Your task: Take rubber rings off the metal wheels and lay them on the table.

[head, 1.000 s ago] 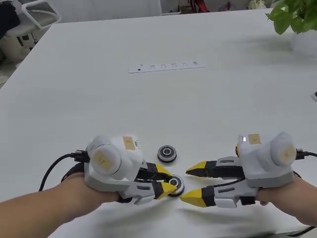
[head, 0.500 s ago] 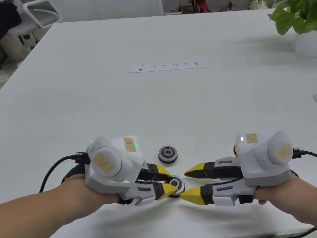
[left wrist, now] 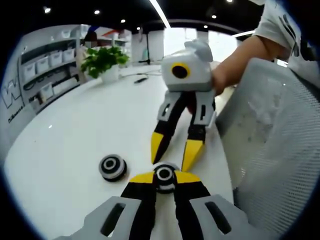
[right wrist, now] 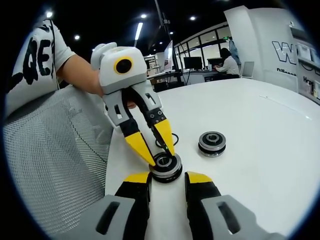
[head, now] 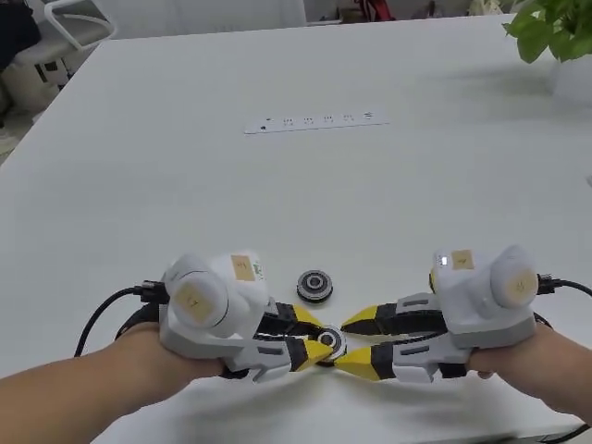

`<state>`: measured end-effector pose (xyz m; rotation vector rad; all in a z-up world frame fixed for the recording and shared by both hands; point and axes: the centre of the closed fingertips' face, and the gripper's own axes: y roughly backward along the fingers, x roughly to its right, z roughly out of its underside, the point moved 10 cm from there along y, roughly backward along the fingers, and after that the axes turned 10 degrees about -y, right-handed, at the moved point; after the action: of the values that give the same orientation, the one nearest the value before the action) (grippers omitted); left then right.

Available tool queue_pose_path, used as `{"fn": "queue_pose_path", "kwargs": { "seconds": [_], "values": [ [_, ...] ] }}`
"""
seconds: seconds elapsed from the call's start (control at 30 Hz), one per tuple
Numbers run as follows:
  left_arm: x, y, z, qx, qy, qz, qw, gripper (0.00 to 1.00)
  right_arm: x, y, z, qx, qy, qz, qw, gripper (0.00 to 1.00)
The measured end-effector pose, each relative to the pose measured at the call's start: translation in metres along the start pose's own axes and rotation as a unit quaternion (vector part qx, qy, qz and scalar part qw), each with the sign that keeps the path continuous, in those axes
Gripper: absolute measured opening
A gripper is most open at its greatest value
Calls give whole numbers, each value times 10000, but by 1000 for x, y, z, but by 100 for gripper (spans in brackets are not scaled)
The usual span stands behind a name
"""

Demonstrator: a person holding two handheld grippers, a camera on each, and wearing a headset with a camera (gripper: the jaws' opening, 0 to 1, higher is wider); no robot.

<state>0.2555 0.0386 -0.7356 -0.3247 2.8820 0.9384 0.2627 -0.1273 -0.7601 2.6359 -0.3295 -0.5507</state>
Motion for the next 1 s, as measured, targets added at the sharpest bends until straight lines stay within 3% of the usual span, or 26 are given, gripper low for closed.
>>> {"fn": "queue_pose_path", "kwargs": {
  "seconds": [1.0],
  "values": [
    [-1,-3,1,-40,-22,-52,10000,13,1,4,3,-175,-37,74,9998,9]
  ]
}}
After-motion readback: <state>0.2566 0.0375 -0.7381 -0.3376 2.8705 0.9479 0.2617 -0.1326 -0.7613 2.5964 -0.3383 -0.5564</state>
